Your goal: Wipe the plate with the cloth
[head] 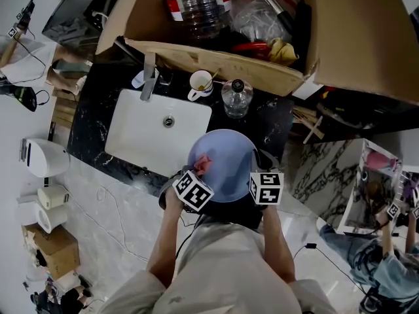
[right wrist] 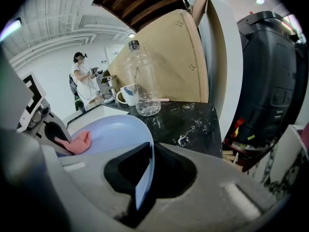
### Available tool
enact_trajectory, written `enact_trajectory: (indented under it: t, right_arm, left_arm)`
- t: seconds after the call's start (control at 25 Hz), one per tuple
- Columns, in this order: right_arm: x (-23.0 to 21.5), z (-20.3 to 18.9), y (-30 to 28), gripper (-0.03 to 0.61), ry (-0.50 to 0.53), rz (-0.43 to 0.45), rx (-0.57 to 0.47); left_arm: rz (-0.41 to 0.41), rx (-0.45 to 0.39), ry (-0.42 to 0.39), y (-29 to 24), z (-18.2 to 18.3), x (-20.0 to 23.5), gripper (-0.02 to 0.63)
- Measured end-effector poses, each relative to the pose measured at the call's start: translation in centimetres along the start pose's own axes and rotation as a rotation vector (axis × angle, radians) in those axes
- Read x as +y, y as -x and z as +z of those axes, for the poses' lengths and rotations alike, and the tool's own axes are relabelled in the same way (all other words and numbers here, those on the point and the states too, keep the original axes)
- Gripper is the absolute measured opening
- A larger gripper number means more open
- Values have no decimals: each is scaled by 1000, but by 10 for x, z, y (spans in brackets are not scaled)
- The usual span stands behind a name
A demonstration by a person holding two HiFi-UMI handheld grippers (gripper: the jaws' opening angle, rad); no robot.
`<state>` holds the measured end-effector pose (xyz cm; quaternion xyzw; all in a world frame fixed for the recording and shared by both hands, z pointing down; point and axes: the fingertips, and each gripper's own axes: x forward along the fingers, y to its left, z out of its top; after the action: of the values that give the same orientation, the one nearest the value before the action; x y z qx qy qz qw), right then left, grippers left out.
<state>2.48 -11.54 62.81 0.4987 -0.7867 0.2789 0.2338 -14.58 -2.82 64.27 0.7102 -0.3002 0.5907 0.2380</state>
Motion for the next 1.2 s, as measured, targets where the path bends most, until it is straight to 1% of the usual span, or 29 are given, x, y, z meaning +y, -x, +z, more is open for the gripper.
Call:
enact_trajectory:
  t: [0.24, 0.44, 0.68, 1.2]
  right_arm:
    - [0, 0, 0, 37, 4, -4, 1]
    - [0, 0, 0, 37, 4, -3, 1]
    - [0, 0, 0, 37, 3, -3, 0]
    - [0, -1, 0, 37, 2, -2, -6]
  left_arm:
    - [-45, 2, -13, 2, -4, -10, 32]
    - [-98, 5, -30, 3, -7, -22, 32]
    - [-151, 15, -70, 3, -8, -36, 32]
    - [-212, 28, -149, 1, -4, -64, 32]
